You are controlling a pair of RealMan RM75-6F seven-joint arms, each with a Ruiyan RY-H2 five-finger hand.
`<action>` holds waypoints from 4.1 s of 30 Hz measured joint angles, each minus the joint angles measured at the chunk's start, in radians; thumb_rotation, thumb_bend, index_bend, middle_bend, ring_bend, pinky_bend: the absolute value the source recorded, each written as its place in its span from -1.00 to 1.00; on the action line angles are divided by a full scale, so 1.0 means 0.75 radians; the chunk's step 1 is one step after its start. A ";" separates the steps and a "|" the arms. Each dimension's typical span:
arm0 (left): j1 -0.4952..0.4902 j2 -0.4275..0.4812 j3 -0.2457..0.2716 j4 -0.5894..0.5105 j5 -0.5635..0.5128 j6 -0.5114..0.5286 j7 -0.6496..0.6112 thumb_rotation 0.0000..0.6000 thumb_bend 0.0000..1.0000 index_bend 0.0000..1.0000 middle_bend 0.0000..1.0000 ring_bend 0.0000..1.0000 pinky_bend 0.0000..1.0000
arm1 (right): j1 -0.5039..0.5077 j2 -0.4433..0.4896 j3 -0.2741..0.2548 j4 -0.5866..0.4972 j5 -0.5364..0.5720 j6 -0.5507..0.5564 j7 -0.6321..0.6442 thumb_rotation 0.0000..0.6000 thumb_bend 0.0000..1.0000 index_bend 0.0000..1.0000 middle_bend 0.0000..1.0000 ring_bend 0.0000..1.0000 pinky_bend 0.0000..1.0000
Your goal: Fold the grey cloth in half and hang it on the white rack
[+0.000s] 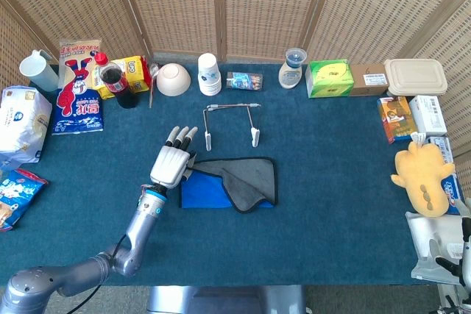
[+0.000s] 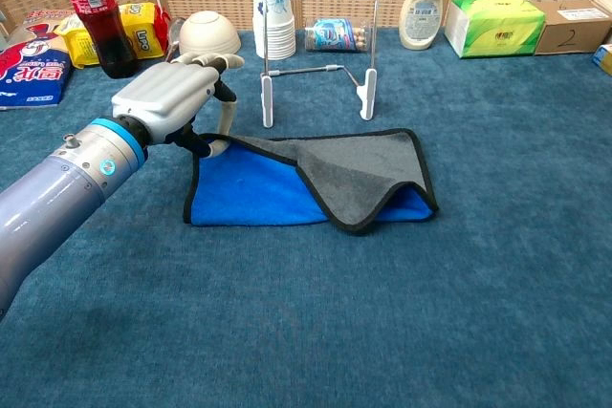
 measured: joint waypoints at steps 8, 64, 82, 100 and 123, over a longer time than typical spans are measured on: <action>0.003 -0.001 0.010 0.000 0.009 0.009 0.004 1.00 -0.79 -1.00 -1.00 -1.00 -1.00 | 0.000 0.003 0.000 -0.003 -0.003 0.000 0.000 1.00 -0.36 -0.92 -0.95 -1.00 -1.00; 0.033 0.117 0.003 -0.188 -0.080 -0.072 0.022 1.00 -1.00 -1.00 -1.00 -1.00 -1.00 | 0.009 -0.009 -0.001 0.008 -0.006 -0.013 0.002 1.00 -0.36 -0.92 -0.95 -1.00 -1.00; 0.030 0.211 -0.010 -0.339 -0.121 -0.088 0.076 0.98 -1.00 -1.00 -1.00 -1.00 -1.00 | 0.014 -0.011 0.000 0.007 -0.008 -0.018 0.002 1.00 -0.36 -0.92 -0.95 -1.00 -1.00; 0.066 0.296 0.006 -0.474 -0.151 -0.067 0.068 -0.05 -1.00 -1.00 -1.00 -1.00 -1.00 | 0.032 -0.026 -0.001 0.009 -0.016 -0.036 -0.008 1.00 -0.36 -0.92 -0.95 -1.00 -1.00; 0.043 0.232 0.008 -0.425 -0.190 -0.025 0.217 0.77 -1.00 -1.00 -1.00 -1.00 -1.00 | 0.009 -0.008 -0.010 0.002 -0.014 -0.009 0.006 1.00 -0.36 -0.93 -0.95 -1.00 -1.00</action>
